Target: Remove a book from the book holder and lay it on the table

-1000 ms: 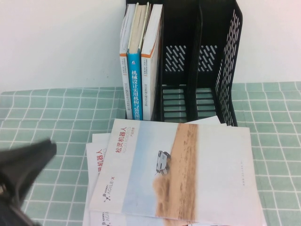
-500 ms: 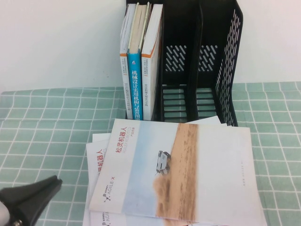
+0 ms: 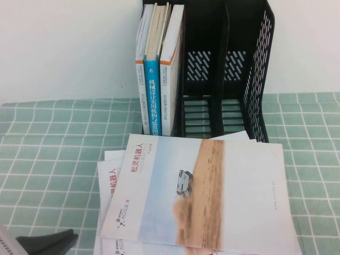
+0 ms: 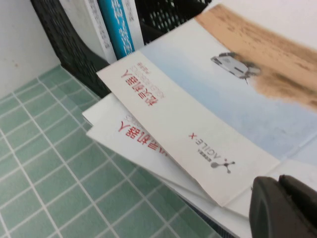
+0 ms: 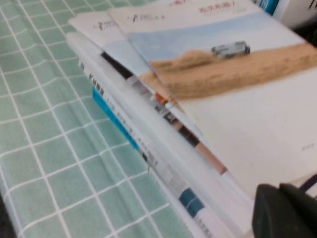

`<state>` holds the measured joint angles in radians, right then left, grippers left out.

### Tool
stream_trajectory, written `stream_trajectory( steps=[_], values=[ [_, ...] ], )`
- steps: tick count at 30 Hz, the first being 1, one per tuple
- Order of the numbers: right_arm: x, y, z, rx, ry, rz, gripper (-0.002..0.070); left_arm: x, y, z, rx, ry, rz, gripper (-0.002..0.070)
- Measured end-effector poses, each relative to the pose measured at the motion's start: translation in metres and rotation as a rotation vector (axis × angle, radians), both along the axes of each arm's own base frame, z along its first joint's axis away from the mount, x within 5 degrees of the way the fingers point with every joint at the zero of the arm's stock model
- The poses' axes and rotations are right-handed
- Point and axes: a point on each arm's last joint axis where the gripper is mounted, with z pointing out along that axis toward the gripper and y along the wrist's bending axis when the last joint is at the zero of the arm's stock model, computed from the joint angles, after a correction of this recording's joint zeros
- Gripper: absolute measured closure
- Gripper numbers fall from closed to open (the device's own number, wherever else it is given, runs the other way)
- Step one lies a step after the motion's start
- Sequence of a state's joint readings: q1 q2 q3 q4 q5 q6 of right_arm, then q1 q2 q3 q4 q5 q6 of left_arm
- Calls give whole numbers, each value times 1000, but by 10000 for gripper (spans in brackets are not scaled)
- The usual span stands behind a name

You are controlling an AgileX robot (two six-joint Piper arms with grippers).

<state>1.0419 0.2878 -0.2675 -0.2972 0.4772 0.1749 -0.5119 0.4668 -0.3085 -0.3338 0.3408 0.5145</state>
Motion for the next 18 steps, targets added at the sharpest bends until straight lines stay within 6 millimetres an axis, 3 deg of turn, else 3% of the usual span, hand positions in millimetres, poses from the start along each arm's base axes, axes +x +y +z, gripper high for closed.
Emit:
stream_trajectory(
  steps=[6,10,14,18],
  values=[
    [4,-4,2,11,-67,-57,678,-2,0,-3,23,36,-17,677],
    [14,-15,6,62,-89,-282,678,-3,0,-5,29,47,-21,677],
    [23,-27,9,109,-257,-477,678,-5,0,-7,43,74,-32,677],
    [21,-41,-2,110,-375,-660,678,-6,0,-9,59,101,-42,677]
  ],
)
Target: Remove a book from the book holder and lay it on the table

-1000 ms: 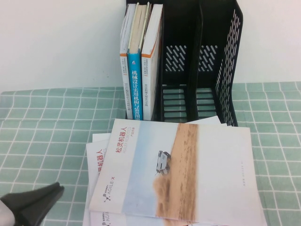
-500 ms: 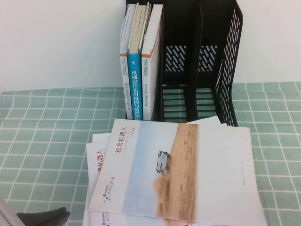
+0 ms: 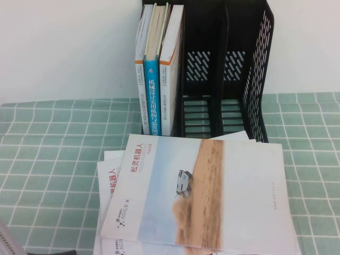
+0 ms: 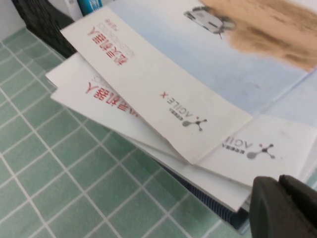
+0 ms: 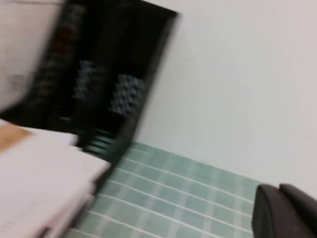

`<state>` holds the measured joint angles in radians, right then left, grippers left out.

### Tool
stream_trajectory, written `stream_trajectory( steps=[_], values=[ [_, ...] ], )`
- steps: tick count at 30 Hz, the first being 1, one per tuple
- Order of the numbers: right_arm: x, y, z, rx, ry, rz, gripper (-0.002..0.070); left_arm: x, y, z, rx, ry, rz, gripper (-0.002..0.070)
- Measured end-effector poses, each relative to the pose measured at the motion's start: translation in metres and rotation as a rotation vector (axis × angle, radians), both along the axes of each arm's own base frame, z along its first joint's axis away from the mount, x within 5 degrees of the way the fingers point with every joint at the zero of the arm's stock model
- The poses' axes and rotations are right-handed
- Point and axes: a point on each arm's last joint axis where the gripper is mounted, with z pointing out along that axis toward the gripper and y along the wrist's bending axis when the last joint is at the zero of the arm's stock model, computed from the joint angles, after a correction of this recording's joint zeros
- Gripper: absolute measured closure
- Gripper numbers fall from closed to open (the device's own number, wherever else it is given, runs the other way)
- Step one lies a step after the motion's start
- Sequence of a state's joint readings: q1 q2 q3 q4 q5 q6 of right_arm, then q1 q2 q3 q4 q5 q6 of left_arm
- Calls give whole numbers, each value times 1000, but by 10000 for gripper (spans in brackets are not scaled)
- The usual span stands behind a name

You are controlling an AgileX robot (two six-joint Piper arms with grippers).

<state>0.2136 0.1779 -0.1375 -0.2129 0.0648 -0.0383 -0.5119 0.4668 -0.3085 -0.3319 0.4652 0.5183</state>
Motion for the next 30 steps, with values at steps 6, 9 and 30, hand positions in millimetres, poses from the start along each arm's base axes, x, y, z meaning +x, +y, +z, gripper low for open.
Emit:
stream_trajectory(
  steps=[6,9,30],
  values=[
    [-10,-14,-31,-10,-5,-197,678,-3,0,-3,21,39,-15,677],
    [-12,-18,-47,0,29,-267,678,-4,0,-4,28,53,-21,677],
    [-18,-24,-71,-92,273,-363,678,-6,0,-7,39,82,-31,678]
  ],
)
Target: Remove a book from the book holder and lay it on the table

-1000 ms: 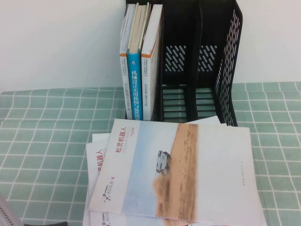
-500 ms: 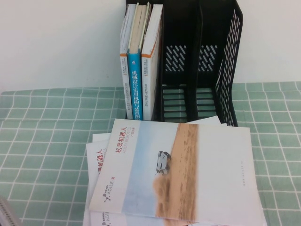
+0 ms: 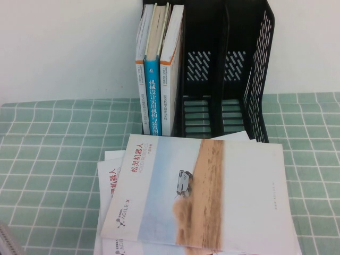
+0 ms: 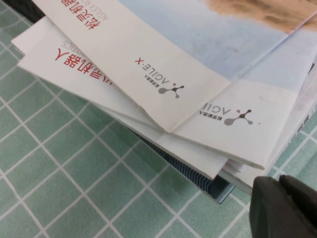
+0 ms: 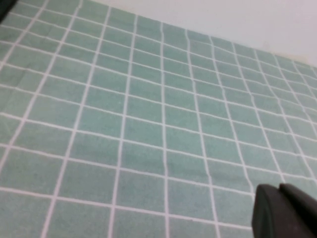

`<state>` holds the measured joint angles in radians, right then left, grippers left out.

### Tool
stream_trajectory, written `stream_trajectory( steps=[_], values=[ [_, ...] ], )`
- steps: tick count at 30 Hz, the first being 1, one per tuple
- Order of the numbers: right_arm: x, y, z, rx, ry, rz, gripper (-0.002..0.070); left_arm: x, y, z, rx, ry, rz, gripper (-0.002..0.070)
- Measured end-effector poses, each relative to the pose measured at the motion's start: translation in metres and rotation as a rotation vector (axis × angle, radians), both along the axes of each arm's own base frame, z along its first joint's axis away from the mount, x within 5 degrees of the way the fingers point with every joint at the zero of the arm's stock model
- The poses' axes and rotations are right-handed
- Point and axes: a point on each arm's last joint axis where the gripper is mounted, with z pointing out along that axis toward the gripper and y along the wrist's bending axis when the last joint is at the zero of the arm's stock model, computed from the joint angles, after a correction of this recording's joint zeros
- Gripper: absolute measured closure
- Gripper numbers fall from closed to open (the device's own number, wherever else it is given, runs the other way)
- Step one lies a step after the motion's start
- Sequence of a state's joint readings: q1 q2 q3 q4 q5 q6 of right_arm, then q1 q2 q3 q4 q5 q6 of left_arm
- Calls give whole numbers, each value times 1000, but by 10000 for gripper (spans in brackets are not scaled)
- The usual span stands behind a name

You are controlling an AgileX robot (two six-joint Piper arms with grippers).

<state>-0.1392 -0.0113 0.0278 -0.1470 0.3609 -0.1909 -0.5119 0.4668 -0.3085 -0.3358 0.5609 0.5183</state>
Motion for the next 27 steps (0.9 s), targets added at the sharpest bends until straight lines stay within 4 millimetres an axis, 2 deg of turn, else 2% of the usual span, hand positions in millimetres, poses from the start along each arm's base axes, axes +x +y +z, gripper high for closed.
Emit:
stream_trajectory(
  steps=[11,18,27],
  values=[
    [-1,-3,0,84,-17,-82,678,0,0,0,-2,1,0,678],
    [0,0,0,9,2,-9,678,0,0,0,-2,1,0,678],
    [0,0,0,5,5,-3,678,0,0,0,-2,1,0,678]
  ],
)
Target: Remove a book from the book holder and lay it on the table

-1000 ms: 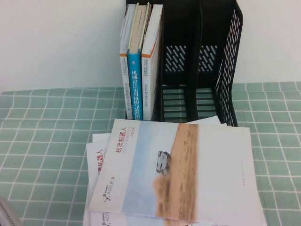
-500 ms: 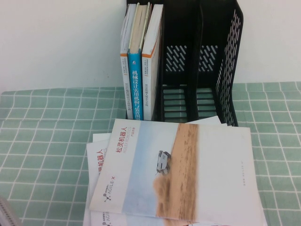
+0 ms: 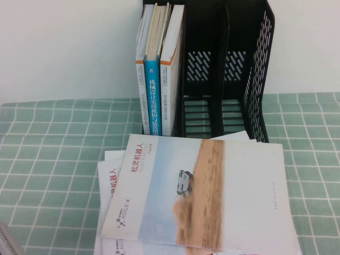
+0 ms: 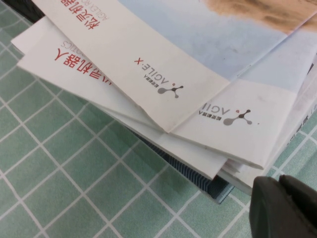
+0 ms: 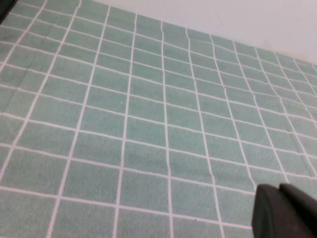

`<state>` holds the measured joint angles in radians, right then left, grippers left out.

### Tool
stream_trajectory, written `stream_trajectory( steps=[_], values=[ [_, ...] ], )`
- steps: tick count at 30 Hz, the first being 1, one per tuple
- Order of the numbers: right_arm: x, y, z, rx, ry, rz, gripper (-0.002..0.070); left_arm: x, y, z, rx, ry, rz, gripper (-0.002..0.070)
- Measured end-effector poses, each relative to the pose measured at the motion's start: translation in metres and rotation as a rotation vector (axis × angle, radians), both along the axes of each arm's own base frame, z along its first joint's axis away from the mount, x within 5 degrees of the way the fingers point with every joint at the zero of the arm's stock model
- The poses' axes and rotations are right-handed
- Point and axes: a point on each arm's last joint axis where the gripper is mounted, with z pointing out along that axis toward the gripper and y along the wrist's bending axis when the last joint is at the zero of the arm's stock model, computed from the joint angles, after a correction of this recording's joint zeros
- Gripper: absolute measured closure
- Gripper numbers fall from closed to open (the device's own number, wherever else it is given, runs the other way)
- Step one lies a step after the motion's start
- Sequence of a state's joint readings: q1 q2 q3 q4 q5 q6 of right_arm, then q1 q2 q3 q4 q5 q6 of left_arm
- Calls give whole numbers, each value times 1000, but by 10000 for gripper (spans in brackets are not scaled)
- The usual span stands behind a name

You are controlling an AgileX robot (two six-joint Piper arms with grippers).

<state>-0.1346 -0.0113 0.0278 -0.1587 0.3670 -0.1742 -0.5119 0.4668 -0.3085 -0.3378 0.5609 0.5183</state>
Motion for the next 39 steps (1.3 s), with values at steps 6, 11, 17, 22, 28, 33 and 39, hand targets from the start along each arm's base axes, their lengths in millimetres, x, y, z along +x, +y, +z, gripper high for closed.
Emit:
stream_trajectory(
  steps=[6,11,17,22,28,33,39],
  values=[
    [0,0,0,0,0,0,678,0,0,0,0,0,0,678],
    [0,0,0,0,0,0,678,0,0,0,0,0,0,678],
    [0,0,0,1,0,0,678,0,0,0,0,0,0,678],
    [0,0,0,34,-9,-13,678,0,0,0,0,0,0,678],
    [0,0,0,211,-44,-78,678,0,0,0,0,0,0,678],
    [0,0,0,242,-50,-90,678,0,0,0,0,0,0,678],
    [0,0,0,158,-34,-59,678,0,0,0,1,-1,-1,678]
  ],
)
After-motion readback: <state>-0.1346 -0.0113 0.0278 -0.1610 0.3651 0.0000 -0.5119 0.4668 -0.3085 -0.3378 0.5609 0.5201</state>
